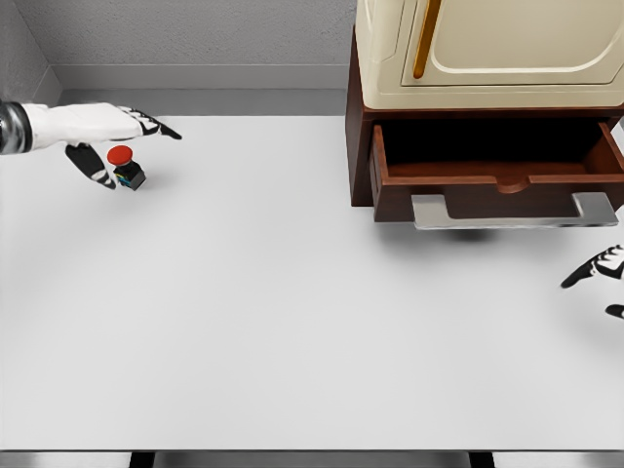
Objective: Put the switch into the drawer with left arm, and close the drawer with right arm
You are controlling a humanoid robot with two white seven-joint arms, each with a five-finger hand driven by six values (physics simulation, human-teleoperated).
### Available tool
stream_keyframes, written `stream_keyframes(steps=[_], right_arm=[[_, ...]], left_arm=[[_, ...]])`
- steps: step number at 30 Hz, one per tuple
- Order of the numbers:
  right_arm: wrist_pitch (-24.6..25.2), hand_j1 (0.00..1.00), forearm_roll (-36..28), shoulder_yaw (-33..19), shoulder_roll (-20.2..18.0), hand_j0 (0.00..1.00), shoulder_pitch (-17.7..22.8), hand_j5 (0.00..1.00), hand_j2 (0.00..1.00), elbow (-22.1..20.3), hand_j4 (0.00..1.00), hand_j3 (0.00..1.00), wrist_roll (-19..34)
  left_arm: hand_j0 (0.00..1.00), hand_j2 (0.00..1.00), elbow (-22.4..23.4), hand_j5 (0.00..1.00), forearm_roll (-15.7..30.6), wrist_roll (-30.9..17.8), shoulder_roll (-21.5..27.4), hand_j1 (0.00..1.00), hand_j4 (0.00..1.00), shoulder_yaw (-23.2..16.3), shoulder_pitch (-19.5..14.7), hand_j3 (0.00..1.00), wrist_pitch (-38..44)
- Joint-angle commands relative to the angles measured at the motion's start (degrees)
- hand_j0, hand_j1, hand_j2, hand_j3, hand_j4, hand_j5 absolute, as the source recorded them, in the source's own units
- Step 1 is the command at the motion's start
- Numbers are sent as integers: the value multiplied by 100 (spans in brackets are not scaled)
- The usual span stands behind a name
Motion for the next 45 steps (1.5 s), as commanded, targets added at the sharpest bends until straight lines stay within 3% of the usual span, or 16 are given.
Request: stream_keyframes(steps=[1, 7, 10, 19, 23, 36, 43, 45], right_arm=[[16, 67, -62, -30, -13, 67, 0, 67, 67, -2, 67, 67, -2], [16, 68, -62, -30, -21, 68, 44, 68, 68, -2, 68, 68, -2], [16, 70, -62, -30, -21, 70, 44, 70, 70, -2, 70, 70, -2], [16, 70, -62, -30, -21, 70, 70, 70, 70, -2, 70, 70, -2], [16, 71, -62, -30, -30, 71, 79, 71, 71, -2, 71, 71, -2], [16, 71, -62, -39, -21, 71, 79, 71, 71, -2, 71, 71, -2], [16, 71, -62, -39, -21, 71, 88, 71, 71, -2, 71, 71, -2], [16, 70, -62, -39, -21, 70, 88, 70, 70, -2, 70, 70, -2]], left_arm=[[100, 100, 236, 100, -247, 2, -115, 100, 100, -15, 0, 100, 15], [100, 100, 438, 100, -300, 2, -88, 100, 100, 11, -9, 100, 15], [100, 100, 947, 100, -458, 2, -106, 100, 100, 107, -26, 100, 15], [100, 100, 966, 100, -476, 2, -343, 100, 100, 266, -44, 100, 15], [100, 100, 966, 100, -977, 2, -484, 100, 100, 398, -44, 100, 15], [100, 100, 931, 100, -1988, 2, -748, 100, 100, 380, -44, 100, 15], [100, 100, 1150, 100, -1953, 2, -774, 100, 100, 424, -44, 100, 34], [100, 100, 1379, 100, -1944, 399, -871, 100, 100, 486, -44, 100, 271]])
